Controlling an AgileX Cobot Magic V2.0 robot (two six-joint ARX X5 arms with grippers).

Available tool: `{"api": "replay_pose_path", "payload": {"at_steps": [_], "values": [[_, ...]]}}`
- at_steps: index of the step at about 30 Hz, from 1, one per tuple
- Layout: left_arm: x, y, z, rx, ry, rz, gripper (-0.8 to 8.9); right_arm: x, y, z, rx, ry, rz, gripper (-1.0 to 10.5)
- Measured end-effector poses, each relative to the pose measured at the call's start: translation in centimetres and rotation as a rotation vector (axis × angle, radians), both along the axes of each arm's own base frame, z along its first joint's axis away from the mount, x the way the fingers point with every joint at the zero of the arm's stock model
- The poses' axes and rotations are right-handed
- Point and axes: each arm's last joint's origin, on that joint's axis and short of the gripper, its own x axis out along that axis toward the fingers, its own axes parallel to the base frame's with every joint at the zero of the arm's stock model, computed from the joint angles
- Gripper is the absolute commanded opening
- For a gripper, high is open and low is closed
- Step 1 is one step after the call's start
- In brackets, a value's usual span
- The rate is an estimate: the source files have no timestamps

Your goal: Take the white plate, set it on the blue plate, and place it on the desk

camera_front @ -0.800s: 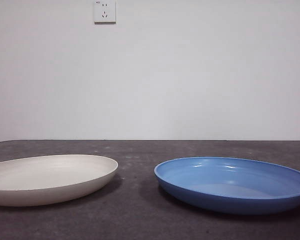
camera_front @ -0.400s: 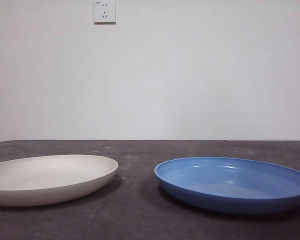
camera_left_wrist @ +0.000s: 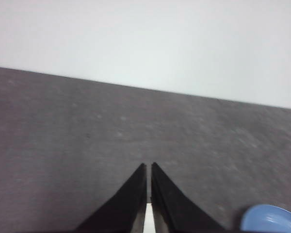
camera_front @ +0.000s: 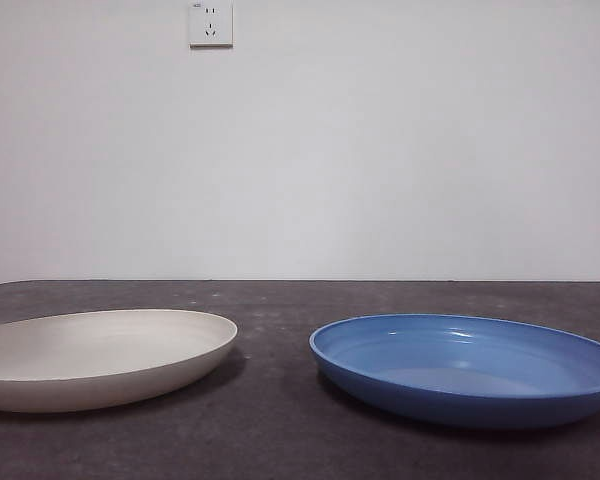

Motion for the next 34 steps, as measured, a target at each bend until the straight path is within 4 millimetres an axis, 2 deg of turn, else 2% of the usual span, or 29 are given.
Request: {"api": "replay_pose_path", "payload": {"at_steps": [6, 13, 18, 24, 26, 27, 30, 32, 34], "values": [[0.2, -1.2, 2.9, -0.012, 0.050, -0.154, 0.17, 0.8, 1.4, 2.9, 0.009, 0.053, 0.199, 0.1], [-0.2, -2.7, 4.0, -0.025, 0.099, -0.357, 0.19, 0.5, 3.3, 5.9, -0.031, 0.066, 0.449, 0.1], [-0.6, -3.2, 3.8, -0.046, 0.129, -0.481, 0.21, 0.2, 3.4, 6.3, -0.055, 0.059, 0.494, 0.1], [-1.1, -3.1, 3.4, -0.047, 0.179, -0.499, 0.41, -0.5, 3.2, 6.2, -0.066, 0.074, 0.492, 0.1], [-1.1, -3.1, 3.3, -0.046, 0.184, -0.499, 1.19, -0.6, 3.2, 6.2, -0.072, 0.070, 0.494, 0.4], [-1.1, -3.1, 3.3, -0.043, 0.183, -0.500, 1.79, -0.6, 3.2, 6.2, -0.076, 0.067, 0.495, 0.9], [-1.1, -3.1, 3.3, -0.036, 0.178, -0.502, 4.72, -0.6, 3.2, 6.2, -0.083, 0.065, 0.498, 4.5], [-1.1, -3.1, 3.3, -0.030, 0.173, -0.504, 6.20, -0.6, 3.2, 6.1, -0.083, 0.074, 0.498, 6.3], [-1.1, -3.1, 3.3, -0.027, 0.171, -0.505, 6.61, -0.6, 3.2, 6.0, -0.084, 0.083, 0.499, 6.4]]}}
